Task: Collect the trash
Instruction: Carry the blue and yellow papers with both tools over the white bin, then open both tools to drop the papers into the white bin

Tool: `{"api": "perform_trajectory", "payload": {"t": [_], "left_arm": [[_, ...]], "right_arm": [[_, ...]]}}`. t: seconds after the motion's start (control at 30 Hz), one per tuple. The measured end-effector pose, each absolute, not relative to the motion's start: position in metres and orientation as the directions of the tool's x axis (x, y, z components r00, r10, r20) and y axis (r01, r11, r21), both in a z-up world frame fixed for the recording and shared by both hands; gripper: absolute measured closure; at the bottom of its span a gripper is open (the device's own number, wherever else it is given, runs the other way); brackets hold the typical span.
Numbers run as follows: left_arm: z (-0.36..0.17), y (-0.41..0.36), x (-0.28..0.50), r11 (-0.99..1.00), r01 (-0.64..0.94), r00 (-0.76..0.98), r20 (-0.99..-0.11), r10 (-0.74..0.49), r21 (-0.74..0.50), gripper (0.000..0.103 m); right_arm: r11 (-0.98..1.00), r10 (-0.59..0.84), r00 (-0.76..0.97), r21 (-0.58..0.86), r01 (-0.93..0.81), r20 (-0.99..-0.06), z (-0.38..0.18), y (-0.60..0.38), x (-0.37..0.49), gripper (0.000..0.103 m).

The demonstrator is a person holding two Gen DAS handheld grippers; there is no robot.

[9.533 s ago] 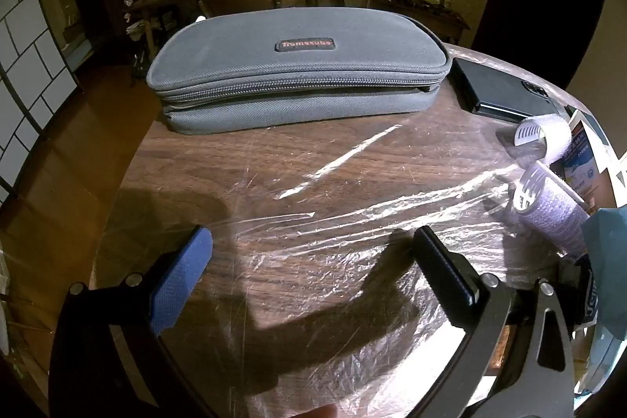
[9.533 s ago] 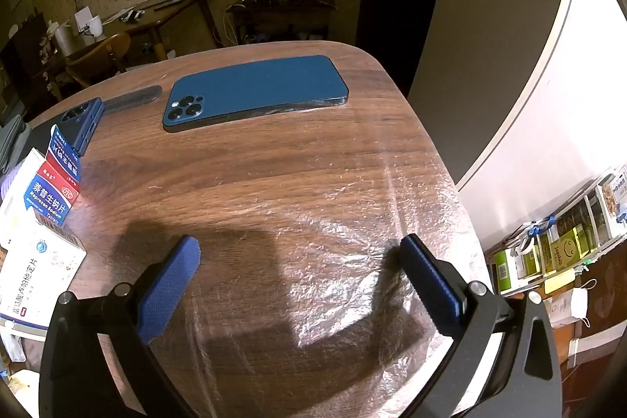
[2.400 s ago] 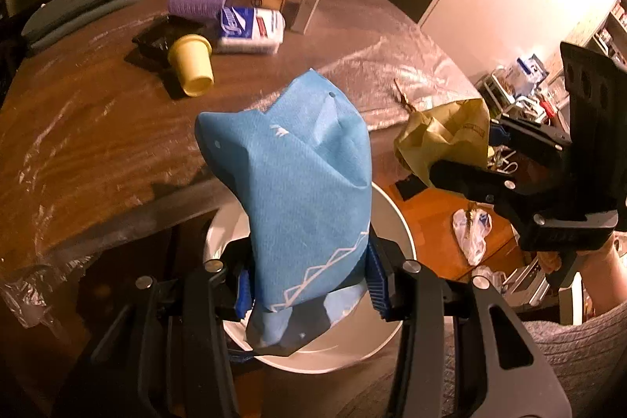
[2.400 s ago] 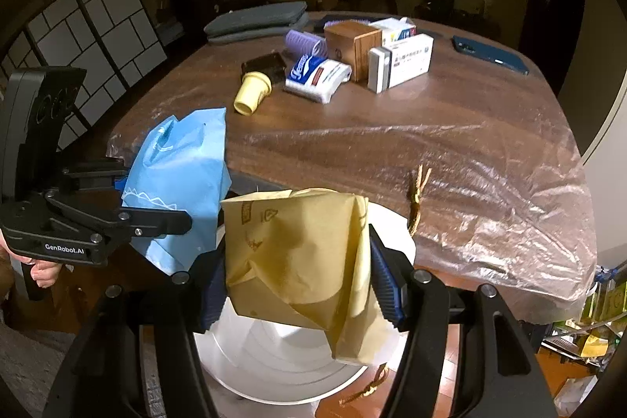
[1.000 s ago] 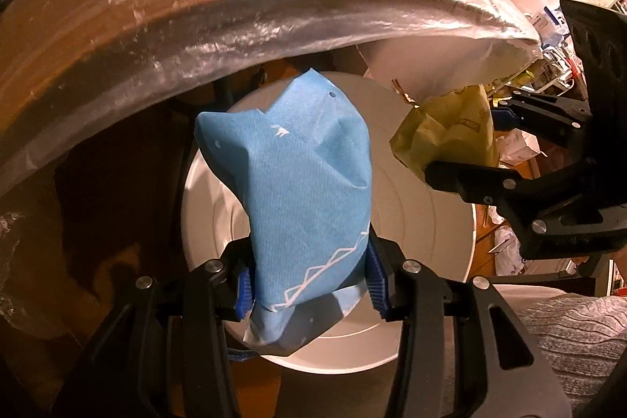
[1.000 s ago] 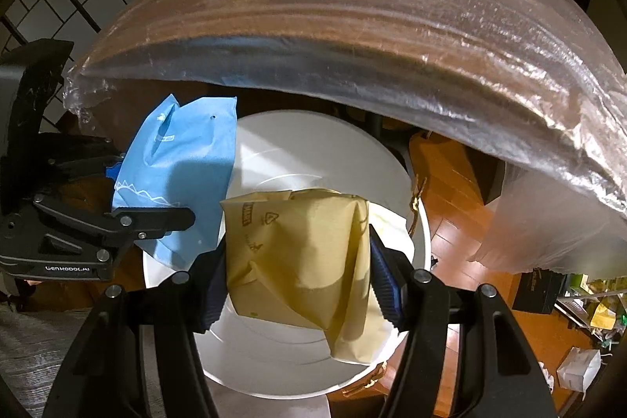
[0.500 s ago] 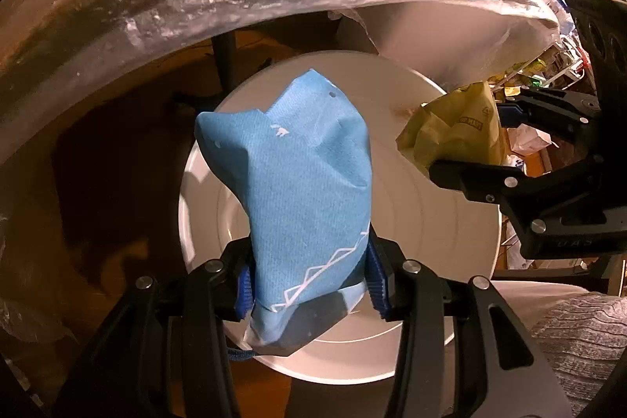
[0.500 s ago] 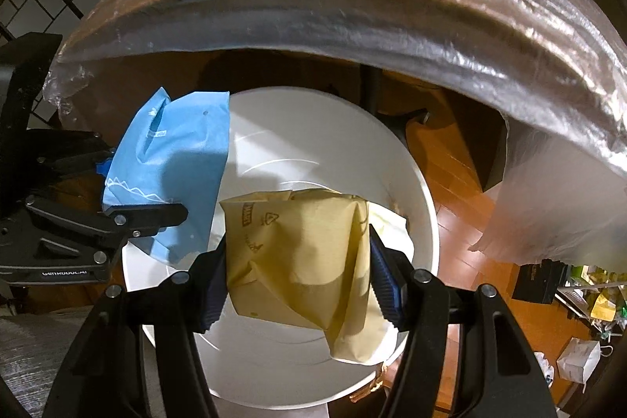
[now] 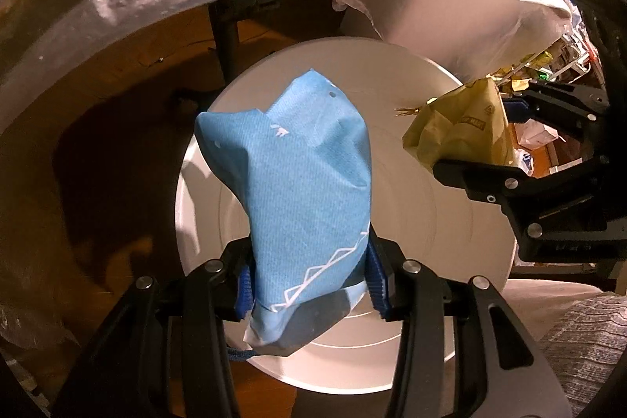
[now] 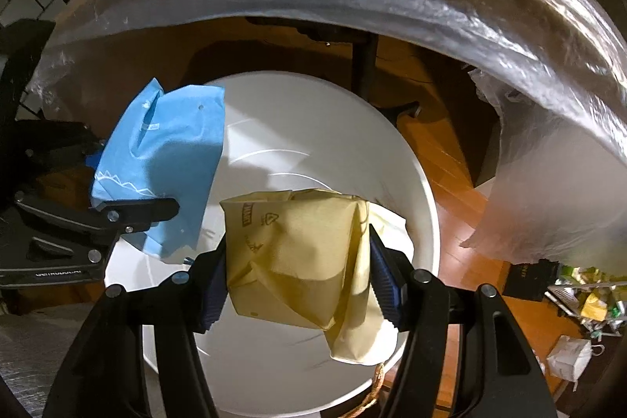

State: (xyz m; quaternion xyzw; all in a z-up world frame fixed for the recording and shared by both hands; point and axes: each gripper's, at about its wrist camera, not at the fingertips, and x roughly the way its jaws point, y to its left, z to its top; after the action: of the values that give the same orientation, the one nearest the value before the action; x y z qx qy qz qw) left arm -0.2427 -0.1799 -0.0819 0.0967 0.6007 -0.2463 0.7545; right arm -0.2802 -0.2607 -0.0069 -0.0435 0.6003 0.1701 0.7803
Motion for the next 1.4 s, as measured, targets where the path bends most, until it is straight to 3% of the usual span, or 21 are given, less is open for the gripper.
{"api": "perform_trajectory", "payload": {"t": [1.4], "left_arm": [[-0.097,-0.191,-0.248,0.819,0.574,0.169,-0.980,-0.109,0.008,0.057]], "right_arm": [[0.900,0.098,0.071,0.058,-0.433,-0.993,-0.043,-0.237,-0.265,0.042]]}}
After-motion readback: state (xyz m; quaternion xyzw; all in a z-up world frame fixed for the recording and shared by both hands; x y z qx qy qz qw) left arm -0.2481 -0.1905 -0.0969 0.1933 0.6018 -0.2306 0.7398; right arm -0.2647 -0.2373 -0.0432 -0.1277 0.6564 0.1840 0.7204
